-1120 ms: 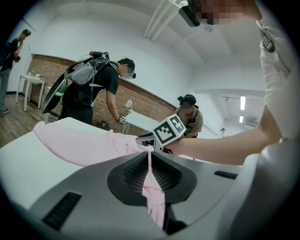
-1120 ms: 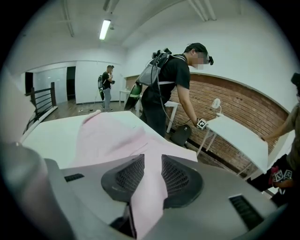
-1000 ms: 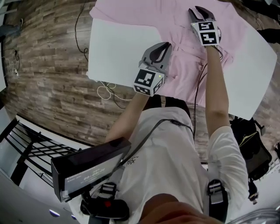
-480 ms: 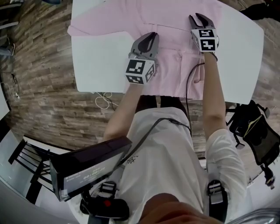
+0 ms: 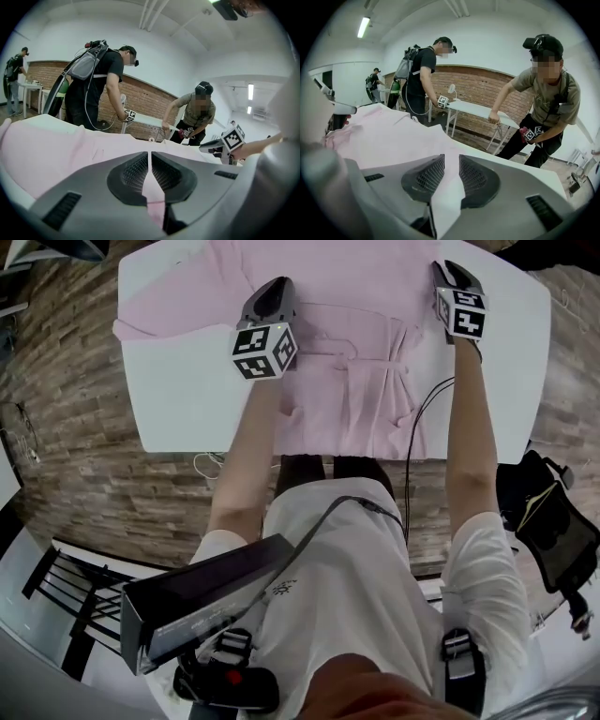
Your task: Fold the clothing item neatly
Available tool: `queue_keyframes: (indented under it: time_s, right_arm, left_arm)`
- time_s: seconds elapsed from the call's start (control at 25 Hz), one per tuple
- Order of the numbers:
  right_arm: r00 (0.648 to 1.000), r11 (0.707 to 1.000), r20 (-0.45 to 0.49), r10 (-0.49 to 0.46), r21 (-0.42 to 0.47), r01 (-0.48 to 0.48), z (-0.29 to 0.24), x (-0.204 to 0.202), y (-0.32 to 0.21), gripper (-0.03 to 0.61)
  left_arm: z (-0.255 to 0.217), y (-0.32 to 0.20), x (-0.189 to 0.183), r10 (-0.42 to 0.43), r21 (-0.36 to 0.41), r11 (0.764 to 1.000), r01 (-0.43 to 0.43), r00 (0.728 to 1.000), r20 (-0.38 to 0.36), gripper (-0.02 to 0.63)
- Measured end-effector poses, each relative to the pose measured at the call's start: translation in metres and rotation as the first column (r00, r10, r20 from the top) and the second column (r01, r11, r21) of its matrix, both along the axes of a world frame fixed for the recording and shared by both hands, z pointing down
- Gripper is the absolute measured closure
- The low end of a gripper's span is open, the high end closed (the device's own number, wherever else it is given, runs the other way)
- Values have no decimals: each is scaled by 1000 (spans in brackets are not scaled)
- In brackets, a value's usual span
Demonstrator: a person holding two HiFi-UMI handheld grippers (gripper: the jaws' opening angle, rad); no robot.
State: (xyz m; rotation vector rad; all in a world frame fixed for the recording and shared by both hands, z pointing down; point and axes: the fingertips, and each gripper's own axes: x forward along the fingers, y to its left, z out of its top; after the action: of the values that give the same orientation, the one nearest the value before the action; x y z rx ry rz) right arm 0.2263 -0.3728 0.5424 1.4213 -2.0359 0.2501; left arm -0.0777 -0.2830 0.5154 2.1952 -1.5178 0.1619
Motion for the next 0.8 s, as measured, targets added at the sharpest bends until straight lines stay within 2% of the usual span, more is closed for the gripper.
queue_keyframes:
  time_s: [0.12,0.2,0.24,0.44,0.48,0.64,0.72,0.8]
  right_arm:
    - [1000,1000,0,-28,4,28,4,-3,-25,489]
    - [997,997,-16,-81,-4,81,12,-15,-31,563]
    - [994,994,-26,-107,-14,106,18,-19,-31,575]
    - [992,990,-11,-127,-66,126,35,-21,-32,575]
    - [992,990,-25,-125,-72,123,35,-20,-33,575]
    - [976,994,-203,-72,-90,55,36,20,-38,575]
    - [982,996,-187,-31,-86,15,35,41,-41,575]
    - [995,998,-95,-37,-50,32,22,42,-37,575]
  left_arm:
    - [12,-13,-3,-9,-23,1000,10,1000,26,611]
    - [18,-16,-6,-18,-32,999,20,999,39,611]
    - [21,-18,-7,-24,-35,999,26,999,43,611]
    - [30,-20,-11,-51,-62,997,54,997,50,611]
    - [32,-20,-14,-63,-70,995,66,997,44,611]
    - [37,-21,-16,-71,-105,992,76,996,53,611]
    - [39,-20,-15,-62,-117,991,69,996,65,611]
    - [36,-18,-17,-68,-115,991,74,996,49,611]
